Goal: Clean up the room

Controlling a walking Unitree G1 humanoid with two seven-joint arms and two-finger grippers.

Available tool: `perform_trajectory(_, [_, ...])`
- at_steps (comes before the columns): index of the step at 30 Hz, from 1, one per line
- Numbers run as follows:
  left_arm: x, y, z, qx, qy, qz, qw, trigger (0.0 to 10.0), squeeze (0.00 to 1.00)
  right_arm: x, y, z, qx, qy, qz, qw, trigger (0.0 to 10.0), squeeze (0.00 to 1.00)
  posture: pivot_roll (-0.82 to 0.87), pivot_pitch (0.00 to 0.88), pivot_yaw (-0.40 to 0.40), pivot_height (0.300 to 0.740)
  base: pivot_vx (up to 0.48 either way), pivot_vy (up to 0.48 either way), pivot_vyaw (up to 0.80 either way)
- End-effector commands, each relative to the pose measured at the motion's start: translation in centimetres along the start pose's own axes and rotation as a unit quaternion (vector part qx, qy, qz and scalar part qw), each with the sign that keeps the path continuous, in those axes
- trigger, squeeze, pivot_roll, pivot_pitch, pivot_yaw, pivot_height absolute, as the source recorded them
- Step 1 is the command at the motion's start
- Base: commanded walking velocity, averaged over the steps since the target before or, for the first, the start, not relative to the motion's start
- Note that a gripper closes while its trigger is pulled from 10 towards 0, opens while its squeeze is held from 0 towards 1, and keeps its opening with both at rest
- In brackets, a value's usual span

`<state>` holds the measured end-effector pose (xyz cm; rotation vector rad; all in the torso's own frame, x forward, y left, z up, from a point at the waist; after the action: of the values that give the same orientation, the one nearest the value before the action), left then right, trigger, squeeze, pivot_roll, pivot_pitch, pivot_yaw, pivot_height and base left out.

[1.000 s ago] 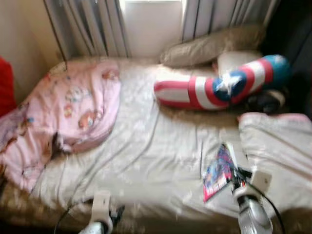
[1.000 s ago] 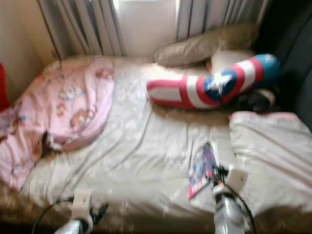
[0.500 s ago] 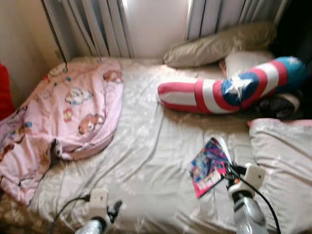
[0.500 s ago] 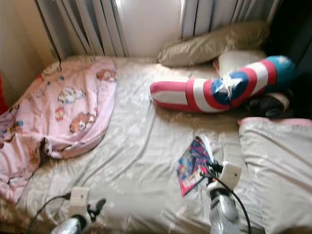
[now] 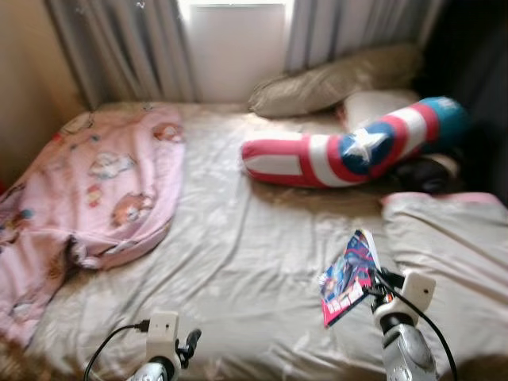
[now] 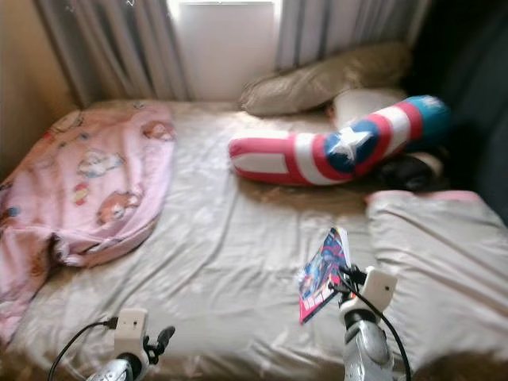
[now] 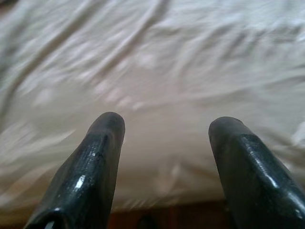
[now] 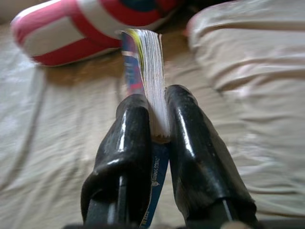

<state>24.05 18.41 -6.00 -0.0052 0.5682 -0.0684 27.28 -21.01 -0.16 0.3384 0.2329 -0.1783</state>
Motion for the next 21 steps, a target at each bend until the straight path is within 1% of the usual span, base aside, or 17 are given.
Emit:
perform_trajectory(1, [-0.2, 0.0, -0.4, 0.003, 0.004, 0.000, 1.000, 10.0, 0.00, 0.4, 0.2, 1.1, -0.004, -0.026, 0.006, 1.000, 10.0, 0.00, 0.01, 0.017, -0.003, 0.740, 0.000, -0.472, 0.00])
perform_trajectory(3, [-0.2, 0.0, -0.4, 0.001, 0.005, 0.002, 1.000, 10.0, 0.00, 0.4, 0.3, 1.1, -0.004, -0.025, 0.006, 1.000, 10.0, 0.00, 0.01, 0.024, -0.002, 0.740, 0.000, -0.369, 0.00])
perform_trajectory(15, [-0.3, 0.3, -0.5, -0.001, 0.004, 0.007, 1.000, 10.0, 0.00, 0.7, 0.4, 1.2, 0.003, -0.024, 0.010, 1.000, 10.0, 0.00, 0.01, 0.030, 0.000, 0.740, 0.000, 0.000, 0.00])
perform_trajectory(19, [-0.3, 0.3, -0.4, -0.001, 0.004, 0.007, 1.000, 10.0, 0.00, 0.9, 0.7, 1.4, 0.012, -0.024, 0.016, 1.000, 10.0, 0.00, 0.01, 0.032, 0.002, 0.740, 0.000, 0.000, 0.00])
perform_trajectory(21, [-0.3, 0.3, -0.4, -0.001, 0.004, 0.007, 1.000, 10.0, 0.00, 1.2, 1.3, 1.5, 0.012, -0.024, 0.027, 0.999, 10.0, 0.00, 0.01, 0.032, 0.002, 0.740, 0.000, 0.000, 0.00])
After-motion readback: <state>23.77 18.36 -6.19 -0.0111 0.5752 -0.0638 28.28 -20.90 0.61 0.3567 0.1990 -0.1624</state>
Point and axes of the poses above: a point about 5 cm out from each wrist's last joint towards the gripper, its own x axis pointing out of the wrist towards the gripper, its own z axis along the axis of the wrist's last joint, y = z × x, the point moved 2 cm from there along x, pointing out of the wrist towards the gripper, and after that the axes turned 1 degree about x, right-handed, at the moved point
